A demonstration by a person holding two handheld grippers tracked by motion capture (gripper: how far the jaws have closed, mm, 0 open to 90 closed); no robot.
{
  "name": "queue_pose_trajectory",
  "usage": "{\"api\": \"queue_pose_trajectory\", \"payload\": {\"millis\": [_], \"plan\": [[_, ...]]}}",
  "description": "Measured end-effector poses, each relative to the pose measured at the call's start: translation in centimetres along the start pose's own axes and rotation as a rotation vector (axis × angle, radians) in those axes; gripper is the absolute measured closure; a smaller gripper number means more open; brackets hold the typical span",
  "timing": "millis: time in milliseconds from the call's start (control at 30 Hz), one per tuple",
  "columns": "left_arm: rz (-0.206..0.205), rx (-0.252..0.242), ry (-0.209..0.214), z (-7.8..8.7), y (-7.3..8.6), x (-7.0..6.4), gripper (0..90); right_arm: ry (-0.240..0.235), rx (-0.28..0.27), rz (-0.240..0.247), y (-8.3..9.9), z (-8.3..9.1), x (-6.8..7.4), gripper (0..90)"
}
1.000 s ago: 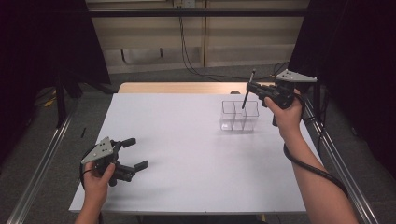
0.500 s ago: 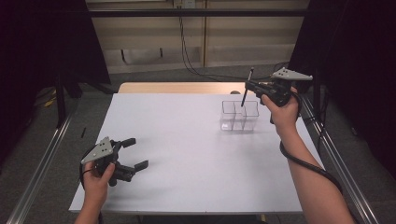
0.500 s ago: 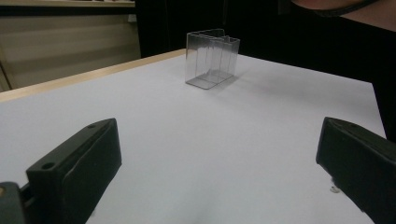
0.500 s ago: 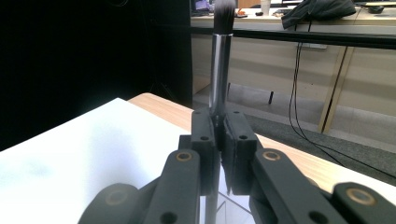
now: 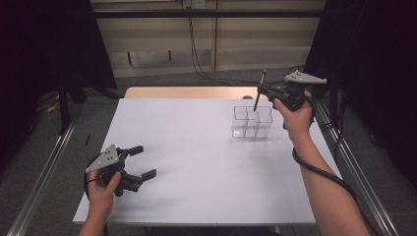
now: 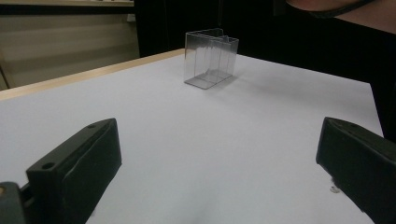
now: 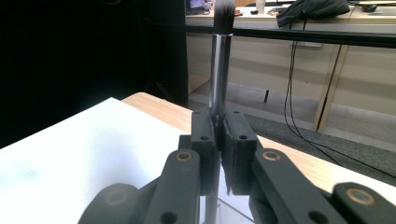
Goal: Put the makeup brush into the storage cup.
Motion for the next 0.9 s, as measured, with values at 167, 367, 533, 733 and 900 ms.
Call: {"api": "queue_pose_trajectory", "payload": {"millis": [167,367,533,733,900], "plan": [[0.001,0.001,0.0,0.0,0.0,0.0,0.0,0.003,0.009,-0.006,0.5,-0.4,0.0,84.2],[0.002,-0.003,0.002,0.0,0.0,0.0,0.0,0.004,0.011,-0.001,0.7,-0.8,0.0,84.2],[0.001,0.0,0.0,0.1,0.1,0.0,0.0,0.007,0.013,0.0,0.7,-0.9,0.0,84.2],[0.002,0.001,0.002,0.0,0.1,0.0,0.0,0.003,0.019,0.003,1.0,-1.1,0.2,84.2],[0.003,-0.004,0.003,0.1,0.0,0.0,0.0,-0.002,0.025,0.005,1.3,-1.2,0.4,84.2]]}}
Point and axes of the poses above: each handheld gripper's, and its own axes: z roughly backward along the jaws, y roughly out of its underside, x roughly to its left, the point moved 1 cm from there along -z, roughly forward along the jaws, and after that the axes turned 12 degrees about z, right-handed, at the moved point
